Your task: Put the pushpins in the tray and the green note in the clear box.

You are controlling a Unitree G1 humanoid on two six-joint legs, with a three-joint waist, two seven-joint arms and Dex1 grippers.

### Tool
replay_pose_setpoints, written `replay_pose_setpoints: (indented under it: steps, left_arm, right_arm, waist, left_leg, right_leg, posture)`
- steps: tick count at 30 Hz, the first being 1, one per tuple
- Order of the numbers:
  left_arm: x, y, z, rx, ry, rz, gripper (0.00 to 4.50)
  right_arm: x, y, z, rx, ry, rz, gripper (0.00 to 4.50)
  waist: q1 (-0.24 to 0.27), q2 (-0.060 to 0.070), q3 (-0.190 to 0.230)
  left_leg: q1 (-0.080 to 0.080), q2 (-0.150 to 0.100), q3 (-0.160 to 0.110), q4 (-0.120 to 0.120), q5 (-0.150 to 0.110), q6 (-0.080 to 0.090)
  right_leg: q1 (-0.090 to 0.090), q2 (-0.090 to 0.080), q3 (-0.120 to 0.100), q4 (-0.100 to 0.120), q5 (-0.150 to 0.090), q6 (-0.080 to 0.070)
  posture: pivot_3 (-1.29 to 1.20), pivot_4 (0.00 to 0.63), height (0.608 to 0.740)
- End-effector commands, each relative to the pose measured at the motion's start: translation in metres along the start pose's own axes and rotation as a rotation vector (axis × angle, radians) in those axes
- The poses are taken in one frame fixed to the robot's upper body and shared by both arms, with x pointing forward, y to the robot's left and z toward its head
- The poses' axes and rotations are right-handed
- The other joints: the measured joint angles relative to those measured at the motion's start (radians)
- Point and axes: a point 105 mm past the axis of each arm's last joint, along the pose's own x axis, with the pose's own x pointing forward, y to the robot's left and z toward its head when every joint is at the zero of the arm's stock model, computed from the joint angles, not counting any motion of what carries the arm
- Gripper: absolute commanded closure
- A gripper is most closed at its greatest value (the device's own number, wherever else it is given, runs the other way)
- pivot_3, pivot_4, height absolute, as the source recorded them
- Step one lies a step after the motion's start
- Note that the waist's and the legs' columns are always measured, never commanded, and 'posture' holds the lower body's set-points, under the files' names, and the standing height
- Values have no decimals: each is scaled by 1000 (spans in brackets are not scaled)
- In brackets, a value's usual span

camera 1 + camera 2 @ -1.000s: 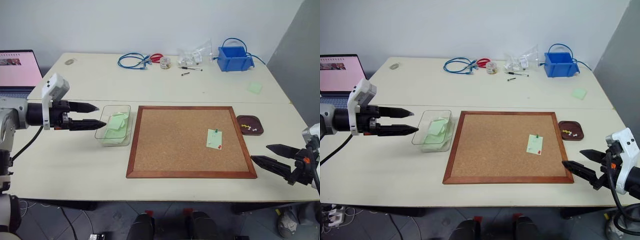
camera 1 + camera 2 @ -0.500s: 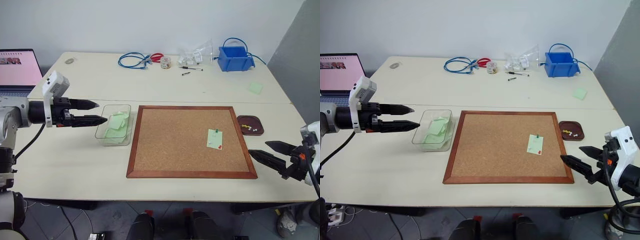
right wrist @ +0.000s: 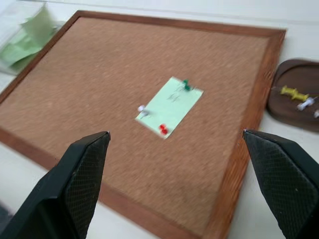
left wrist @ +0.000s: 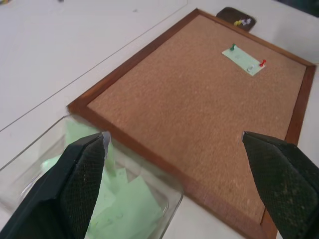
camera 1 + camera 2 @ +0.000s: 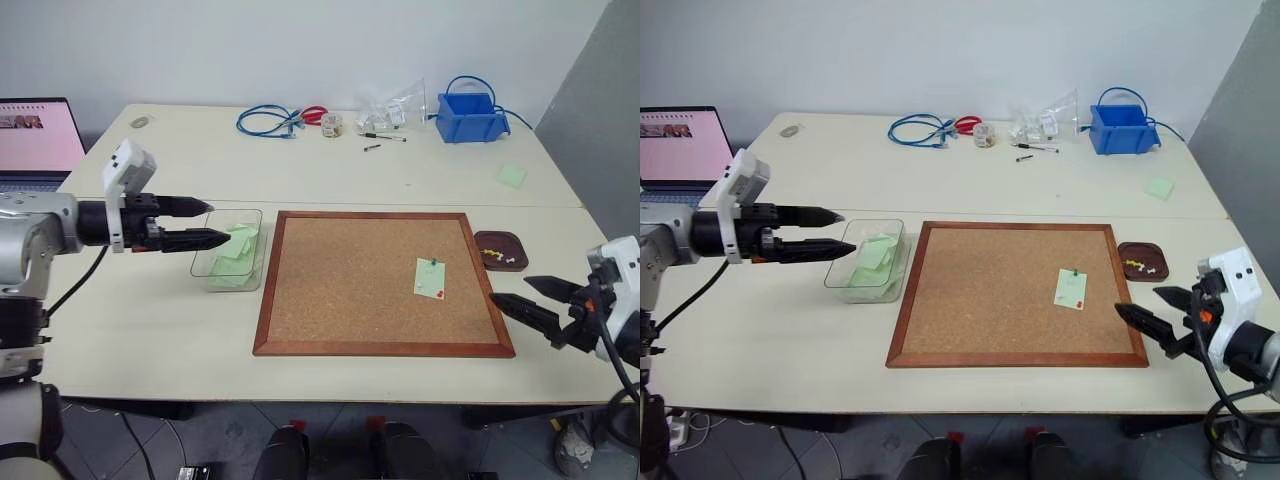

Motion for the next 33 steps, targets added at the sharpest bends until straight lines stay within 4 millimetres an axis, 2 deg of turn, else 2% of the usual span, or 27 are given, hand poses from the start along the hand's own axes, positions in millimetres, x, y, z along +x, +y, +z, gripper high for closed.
replay_pose_setpoints:
  steps: [1,5,10,17,24,25,30,33]
  left_arm:
    - [37,-19,16,68,-46,-80,18]
    - [77,-43,14,121,-57,-170,649]
    - [110,-57,8,153,-73,-216,1726]
    - [150,-66,-12,209,-58,-199,3040]
    - [189,-60,-27,231,-72,-105,4341]
    - [193,-61,-28,221,-81,-106,4464]
    - [206,-63,-35,191,-92,-95,4464]
    - [211,-62,-50,176,-48,-89,4464]
  right_arm:
    - [14,5,5,-82,-31,-7,0]
    - [32,3,10,-76,-73,-18,0]
    - [54,-1,8,-96,-88,-47,0]
    - [78,-5,-1,-119,-86,-44,0]
    - [101,-6,1,-181,-118,-43,0]
    - [104,-6,2,-184,-123,-39,0]
    - [114,-8,1,-183,-135,-45,0]
    - [117,-12,-3,-178,-131,-60,0]
  waist:
    - [0,0,0]
    - [1,0,0]
    - [-2,0,0]
    - [2,0,0]
    - [1,0,0]
    - [0,0,0]
    - [0,0,0]
    - [1,0,0]
  left_leg:
    - [0,0,0,0,0,0]
    - [-1,0,0,3,0,0]
    - [-1,0,0,4,0,0]
    - [-2,-1,0,7,0,0]
    - [-1,-1,0,10,0,0]
    - [-2,-1,-1,10,0,0]
    - [-2,-2,-1,10,0,0]
    - [-1,-2,-1,10,0,0]
  right_leg:
    - [0,0,0,0,0,0]
    - [0,0,0,0,0,0]
    - [0,0,1,1,0,0]
    - [1,0,1,1,0,0]
    - [2,0,1,2,1,1]
    - [1,0,1,1,1,1]
    - [2,0,1,1,1,2]
    - [3,0,1,1,1,2]
  posture:
    - [0,150,740]
    - [0,150,740]
    - [0,150,740]
    - [0,150,740]
    - [0,150,740]
    - [0,150,740]
    - [0,150,740]
    - [0,150,740]
